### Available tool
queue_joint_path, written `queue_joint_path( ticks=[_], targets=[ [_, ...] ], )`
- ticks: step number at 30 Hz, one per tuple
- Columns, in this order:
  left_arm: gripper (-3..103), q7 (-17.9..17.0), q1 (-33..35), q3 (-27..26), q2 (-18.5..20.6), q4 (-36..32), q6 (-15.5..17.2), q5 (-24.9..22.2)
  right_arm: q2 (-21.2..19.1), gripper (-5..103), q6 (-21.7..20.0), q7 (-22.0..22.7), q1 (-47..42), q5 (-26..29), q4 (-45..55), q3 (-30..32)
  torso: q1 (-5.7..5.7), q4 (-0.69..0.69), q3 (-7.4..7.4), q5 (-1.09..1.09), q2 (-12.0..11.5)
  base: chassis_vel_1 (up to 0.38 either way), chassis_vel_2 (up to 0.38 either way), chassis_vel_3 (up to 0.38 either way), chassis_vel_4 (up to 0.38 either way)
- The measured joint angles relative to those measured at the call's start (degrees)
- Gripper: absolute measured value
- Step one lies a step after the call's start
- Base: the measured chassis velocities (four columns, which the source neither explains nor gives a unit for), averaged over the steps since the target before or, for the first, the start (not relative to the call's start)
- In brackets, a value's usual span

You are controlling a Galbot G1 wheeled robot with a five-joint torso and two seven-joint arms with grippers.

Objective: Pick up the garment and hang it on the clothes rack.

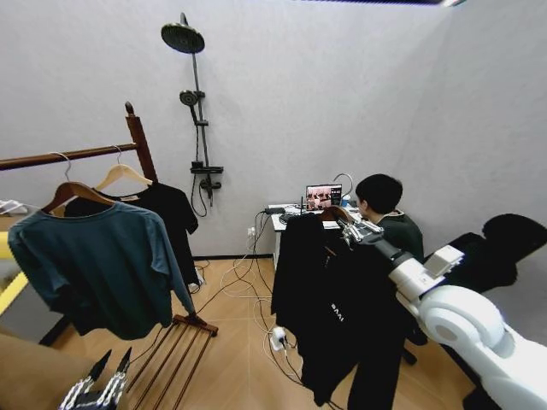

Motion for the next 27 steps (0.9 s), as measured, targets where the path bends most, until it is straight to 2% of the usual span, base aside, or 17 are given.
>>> queue_joint_path(
  ticks=[27],
  targets=[
    [46,-0.01,0.0,0.0,0.0,0.0,0.0,0.0,0.03,9,-1.05,0.97,0.92,1.18,2.15,0.19,0.01,0.0,0.0,0.01,0.01,0.09,0.096,0.097,0.098]
  ],
)
